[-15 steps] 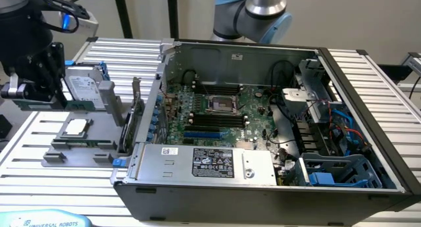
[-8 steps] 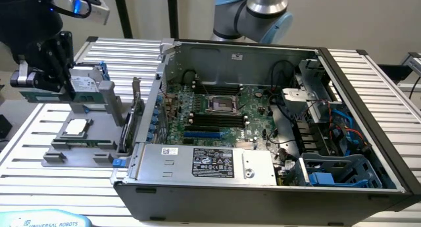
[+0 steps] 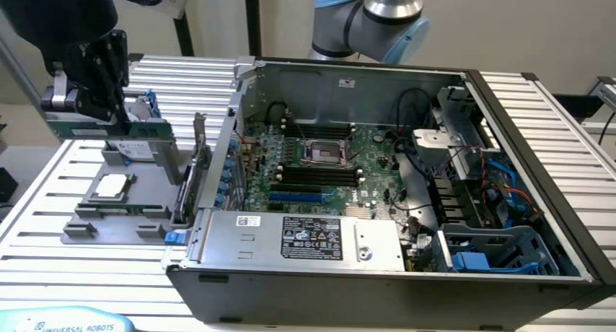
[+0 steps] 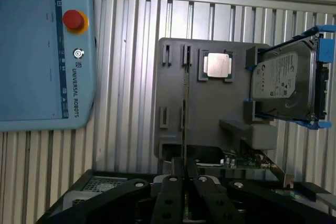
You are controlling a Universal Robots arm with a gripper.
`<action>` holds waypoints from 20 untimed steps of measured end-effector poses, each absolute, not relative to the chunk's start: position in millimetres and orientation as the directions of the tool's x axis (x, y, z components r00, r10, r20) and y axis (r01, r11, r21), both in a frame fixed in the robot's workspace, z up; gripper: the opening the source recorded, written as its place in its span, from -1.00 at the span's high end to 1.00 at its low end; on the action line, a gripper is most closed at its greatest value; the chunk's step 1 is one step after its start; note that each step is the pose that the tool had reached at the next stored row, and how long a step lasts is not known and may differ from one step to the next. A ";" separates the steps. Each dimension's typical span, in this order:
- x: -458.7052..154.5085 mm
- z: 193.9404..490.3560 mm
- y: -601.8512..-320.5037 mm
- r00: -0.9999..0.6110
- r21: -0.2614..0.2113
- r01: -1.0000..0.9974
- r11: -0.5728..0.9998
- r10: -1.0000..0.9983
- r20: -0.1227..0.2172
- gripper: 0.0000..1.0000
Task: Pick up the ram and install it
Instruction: 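Pick up the ram and move it above insertion slot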
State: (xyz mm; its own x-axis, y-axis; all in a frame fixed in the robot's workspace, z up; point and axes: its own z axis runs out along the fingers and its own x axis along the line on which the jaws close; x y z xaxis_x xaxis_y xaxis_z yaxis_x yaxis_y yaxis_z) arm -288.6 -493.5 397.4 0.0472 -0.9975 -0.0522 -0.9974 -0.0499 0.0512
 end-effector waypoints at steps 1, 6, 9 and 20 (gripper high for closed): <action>-285.1 399.2 -493.4 0.047 0.051 -0.997 -0.050 -0.997 -0.053 0.73; -267.8 406.1 -492.3 0.047 0.051 -0.997 -0.050 -0.997 -0.060 0.73; -257.6 408.3 -491.4 0.047 0.051 -0.997 -0.051 -0.997 -0.064 0.73; -217.9 409.4 -486.4 0.047 0.053 -0.997 -0.051 -0.996 -0.073 0.73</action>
State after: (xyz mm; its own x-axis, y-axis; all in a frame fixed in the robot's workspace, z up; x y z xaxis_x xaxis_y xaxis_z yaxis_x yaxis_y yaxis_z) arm -217.9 -486.4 409.4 0.0470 -0.9962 -0.0727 -0.9973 -0.0509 0.0531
